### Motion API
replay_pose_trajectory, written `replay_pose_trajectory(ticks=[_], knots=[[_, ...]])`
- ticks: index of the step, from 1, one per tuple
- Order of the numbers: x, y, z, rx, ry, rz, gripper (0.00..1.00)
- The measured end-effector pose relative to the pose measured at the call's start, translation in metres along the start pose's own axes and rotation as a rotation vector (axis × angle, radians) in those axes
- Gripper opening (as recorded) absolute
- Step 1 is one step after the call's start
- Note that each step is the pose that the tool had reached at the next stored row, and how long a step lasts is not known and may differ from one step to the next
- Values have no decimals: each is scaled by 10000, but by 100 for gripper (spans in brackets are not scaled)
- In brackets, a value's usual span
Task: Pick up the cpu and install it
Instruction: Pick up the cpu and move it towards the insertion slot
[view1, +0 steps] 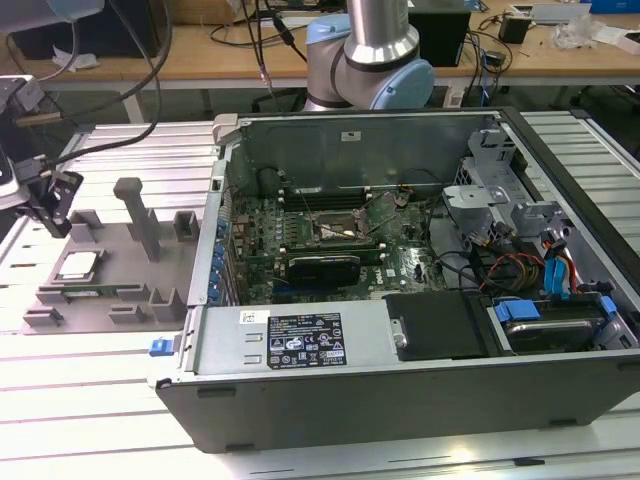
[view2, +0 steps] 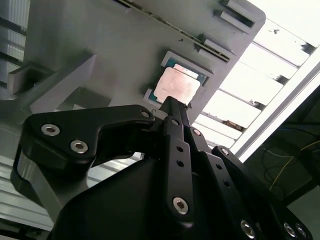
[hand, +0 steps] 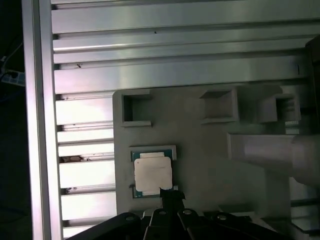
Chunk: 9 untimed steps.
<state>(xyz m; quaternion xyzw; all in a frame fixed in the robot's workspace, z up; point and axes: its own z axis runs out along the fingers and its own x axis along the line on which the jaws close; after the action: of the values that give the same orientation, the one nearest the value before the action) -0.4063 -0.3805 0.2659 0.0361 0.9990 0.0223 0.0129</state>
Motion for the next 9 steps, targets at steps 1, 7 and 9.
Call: replay_pose_trajectory(ticks=[1, 7, 9], knots=[[3, -1, 25, -1, -1, -4, 11], [56, -11, 158, -3, -1, -20, 11], [71, -13, 194, -4, -4, -41, 11]])
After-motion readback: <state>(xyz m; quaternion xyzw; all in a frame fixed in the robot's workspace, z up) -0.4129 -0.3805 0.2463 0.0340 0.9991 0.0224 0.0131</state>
